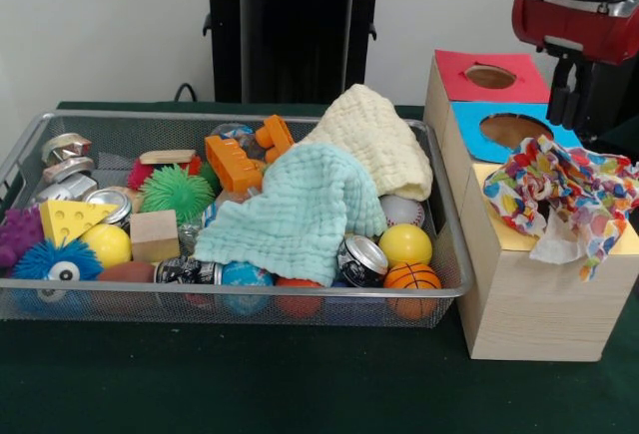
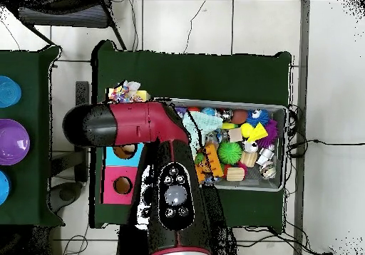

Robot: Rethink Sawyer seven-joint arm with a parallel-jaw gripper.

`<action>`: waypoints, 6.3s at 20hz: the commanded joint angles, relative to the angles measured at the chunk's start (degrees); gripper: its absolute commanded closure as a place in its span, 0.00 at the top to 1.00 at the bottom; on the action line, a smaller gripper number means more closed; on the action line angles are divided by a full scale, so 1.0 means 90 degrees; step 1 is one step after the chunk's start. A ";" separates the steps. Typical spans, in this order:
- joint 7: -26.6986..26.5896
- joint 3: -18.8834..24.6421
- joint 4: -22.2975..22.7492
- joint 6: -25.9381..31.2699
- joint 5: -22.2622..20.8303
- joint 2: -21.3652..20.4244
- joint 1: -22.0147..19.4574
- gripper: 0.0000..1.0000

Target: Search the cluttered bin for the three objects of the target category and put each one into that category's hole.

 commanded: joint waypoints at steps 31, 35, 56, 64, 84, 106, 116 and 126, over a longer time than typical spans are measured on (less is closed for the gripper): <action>0.1204 -0.0579 -0.0272 -0.0879 0.0451 0.1225 0.0705 0.00; 0.1188 -0.0671 -0.0274 -0.1081 0.0484 0.1374 0.0783 0.00; 0.0360 -0.1038 -0.1373 -0.0753 0.0343 0.2264 0.0457 0.00; 0.0206 -0.1073 -0.1132 0.0393 0.0332 0.2114 0.0524 0.00; 0.0257 -0.0416 -0.0246 0.0227 0.0686 0.2166 0.0668 0.00; -0.0508 0.0266 0.0563 0.0419 0.0791 0.0671 -0.0096 0.00; -0.0453 0.0232 0.0537 0.0711 0.0645 0.0457 -0.0111 0.00; -0.0375 0.0023 0.0841 0.1237 0.0600 -0.0403 0.0012 0.00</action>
